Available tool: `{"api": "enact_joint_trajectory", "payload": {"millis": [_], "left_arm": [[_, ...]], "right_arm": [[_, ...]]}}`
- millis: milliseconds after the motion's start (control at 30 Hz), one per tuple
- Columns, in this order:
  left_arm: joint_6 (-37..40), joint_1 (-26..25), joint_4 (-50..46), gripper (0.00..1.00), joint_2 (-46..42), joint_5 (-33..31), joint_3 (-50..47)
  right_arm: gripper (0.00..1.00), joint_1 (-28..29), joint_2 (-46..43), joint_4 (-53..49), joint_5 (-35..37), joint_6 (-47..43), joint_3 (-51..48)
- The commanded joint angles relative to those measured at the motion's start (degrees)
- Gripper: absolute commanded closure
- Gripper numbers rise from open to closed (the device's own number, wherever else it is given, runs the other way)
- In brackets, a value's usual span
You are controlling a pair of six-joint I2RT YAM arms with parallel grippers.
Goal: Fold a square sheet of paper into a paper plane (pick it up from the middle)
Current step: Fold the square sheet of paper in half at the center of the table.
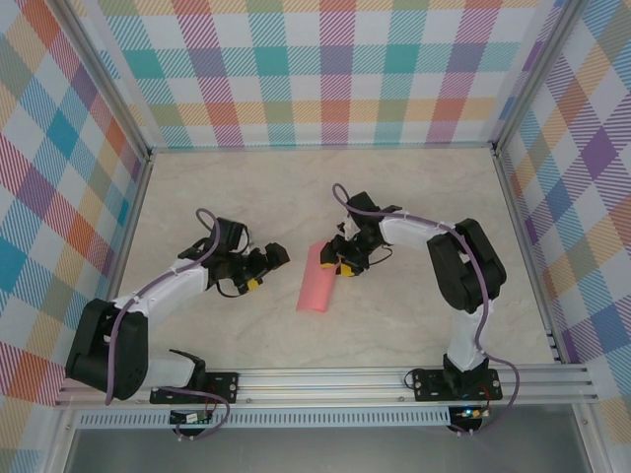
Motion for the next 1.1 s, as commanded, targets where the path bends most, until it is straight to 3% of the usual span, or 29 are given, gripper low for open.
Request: {"api": "enact_joint_trajectory", "payload": {"millis": [0,200,600,800,1067], "left_arm": [[0.98,-1.16,1.14,0.01,2.48,1.79,2.6],[2.03,-2.01,0.1,0.03,5.56,1.62,5.57],[-3.58,-3.44,5.67,0.04,6.04,0.08,2.81],[-4.32,-3.63,6.38,0.08,8.24,0.67,3.3],[-3.16,-3.89,8.4,0.18,12.2,4.22,4.14]], "right_arm": [[0.46,-0.04,-1.78,2.32,0.22,2.0,-1.86],[0.46,-0.06,1.45,-1.32,0.32,-2.23,1.47],[0.47,-0.31,5.57,-7.8,-3.07,-12.37,7.84],[0.45,-0.77,6.3,-7.67,-4.2,-13.03,8.79],[0.35,-1.46,3.27,-6.47,-0.71,-8.91,5.68]]}}
